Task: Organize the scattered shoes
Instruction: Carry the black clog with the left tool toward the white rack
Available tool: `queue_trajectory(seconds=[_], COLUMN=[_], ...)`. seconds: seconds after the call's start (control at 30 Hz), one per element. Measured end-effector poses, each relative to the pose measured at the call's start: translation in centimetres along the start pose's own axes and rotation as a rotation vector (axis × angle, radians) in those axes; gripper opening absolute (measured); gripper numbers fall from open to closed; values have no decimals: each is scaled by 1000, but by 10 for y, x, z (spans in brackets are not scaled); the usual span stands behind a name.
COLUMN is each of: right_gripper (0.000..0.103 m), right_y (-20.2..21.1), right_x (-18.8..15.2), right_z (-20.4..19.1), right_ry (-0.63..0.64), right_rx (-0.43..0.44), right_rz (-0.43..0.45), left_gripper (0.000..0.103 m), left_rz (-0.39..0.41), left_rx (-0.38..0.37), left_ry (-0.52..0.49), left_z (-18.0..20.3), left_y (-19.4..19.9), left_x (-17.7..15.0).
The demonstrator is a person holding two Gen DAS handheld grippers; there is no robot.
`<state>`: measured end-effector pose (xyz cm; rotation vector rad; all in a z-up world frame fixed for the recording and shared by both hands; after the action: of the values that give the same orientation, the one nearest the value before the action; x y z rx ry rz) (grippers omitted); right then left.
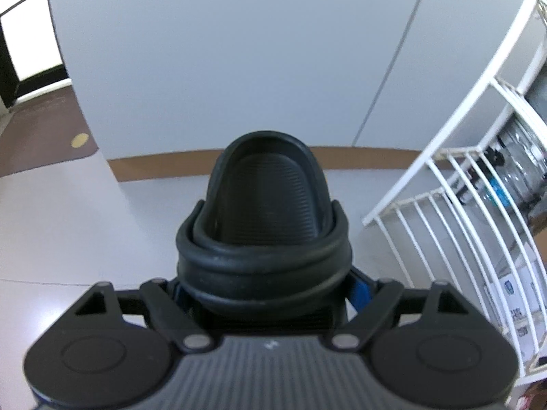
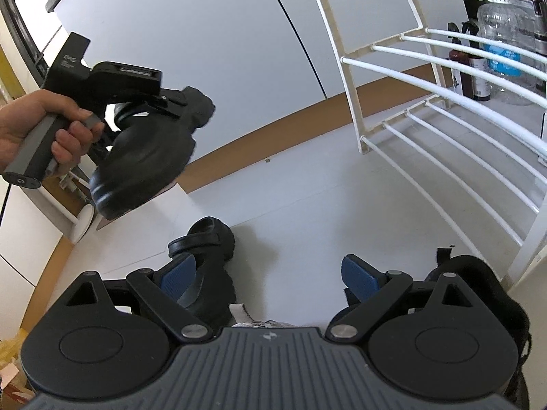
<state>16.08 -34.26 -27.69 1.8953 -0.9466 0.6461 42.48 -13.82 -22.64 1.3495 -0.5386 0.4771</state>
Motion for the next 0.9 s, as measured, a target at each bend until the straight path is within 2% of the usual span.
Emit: queue_trajectory(seconds=[0.33,0.4,0.57,0.77,0.9], right_gripper=[95,95,95,95,95], right_y=[3,3,2,0,0], right_x=[-2,0,9,4,5], right_z=[14,17,18,19,21], right_ry=[10,5,14,23,32], right_rx=[-27,-32,-37,-38,-44], right_rz=[-26,-30,-21,-44,-52], left_gripper=[86,86,86,86,86], left_rz=[-32,-36,-54,-64,-65], left_rx=[-53,-59,-76,-58,-29], left_ry=[12,11,44,48,6], left_z=[9,36,43,43,43], left_y=[-35,-24,-40,-65,-82], left_x=[-16,-22,-36,-54,-70])
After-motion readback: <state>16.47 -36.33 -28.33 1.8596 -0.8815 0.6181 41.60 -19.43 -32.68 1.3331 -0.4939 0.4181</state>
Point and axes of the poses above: each gripper's, at about its wrist camera, not at the fingertips, and y roughly against the way its jaws point, z to its right, x to its top, the point moved 4 cm from there along -y, roughly the way its jaws point, and after that the axes turned 8 degrees about z, right-handed, at the moved point
